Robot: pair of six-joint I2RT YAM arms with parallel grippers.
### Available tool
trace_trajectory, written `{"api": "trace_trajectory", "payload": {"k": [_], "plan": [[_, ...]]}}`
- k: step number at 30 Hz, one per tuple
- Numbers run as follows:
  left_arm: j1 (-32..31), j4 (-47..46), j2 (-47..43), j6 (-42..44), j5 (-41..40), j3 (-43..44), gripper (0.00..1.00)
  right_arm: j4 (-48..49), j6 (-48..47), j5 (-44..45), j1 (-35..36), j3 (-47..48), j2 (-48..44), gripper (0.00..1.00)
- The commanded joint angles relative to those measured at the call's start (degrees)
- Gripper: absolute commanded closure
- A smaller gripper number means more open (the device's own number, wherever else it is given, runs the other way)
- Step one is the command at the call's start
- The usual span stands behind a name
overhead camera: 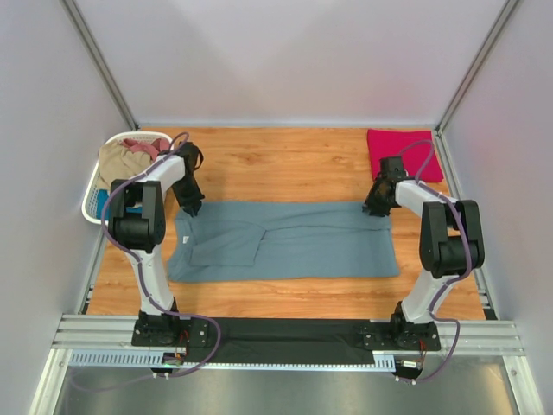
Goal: Fold and stack the t-shirts
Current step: Fold the tshirt
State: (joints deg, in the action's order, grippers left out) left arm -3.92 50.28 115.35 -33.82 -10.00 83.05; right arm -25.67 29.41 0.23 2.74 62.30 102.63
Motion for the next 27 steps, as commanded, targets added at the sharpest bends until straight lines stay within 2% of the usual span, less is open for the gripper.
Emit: {"api": "trace_trajectory", "payload": {"k": [1, 4, 9, 12, 15, 16, 21, 27], "plan": [[0.8, 0.7, -0.6, -0.5, 0.9, 2.4, 0.79, -0.7, -2.3, 1.3, -1.3, -0.7, -1.5, 0.69], [0.8, 1.3, -4.4, 1.8, 4.0, 3.4, 0.76, -3.1, -2.1, 0.6, -0.6, 0.4, -5.8, 0.67], [0.8, 1.6, -12.9, 5.8, 9.6, 3.0, 0.74, -8.0, 1.3, 1.8, 4.4, 0.7, -12.9, 0.64], [0.8, 1.3, -18.9, 8.2, 12.9, 0.9, 0.73, -9.1, 3.8, 2.8, 10.4, 0.5, -16.2, 0.62], [0.8, -1.1, -26.6, 9.8, 15.1, -4.1, 0.72, -10.4, 7.8, 6.4, 20.7, 1.0, -17.0, 0.6], [0.8, -1.8, -28.7, 10.9, 16.8, -7.3, 0.72, -10.5, 10.6, 7.8, 26.1, 1.1, -16.8, 0.59], [0.8, -6.7, -40.5, 11.7, 16.8, -18.1, 0.71, -6.0, 20.2, 10.2, 42.9, 2.7, -11.9, 0.58], [0.8, -7.3, -46.2, 11.8, 19.1, -22.7, 0.71, -8.6, 25.4, 14.4, 51.9, 15.6, 2.0, 0.58]]}}
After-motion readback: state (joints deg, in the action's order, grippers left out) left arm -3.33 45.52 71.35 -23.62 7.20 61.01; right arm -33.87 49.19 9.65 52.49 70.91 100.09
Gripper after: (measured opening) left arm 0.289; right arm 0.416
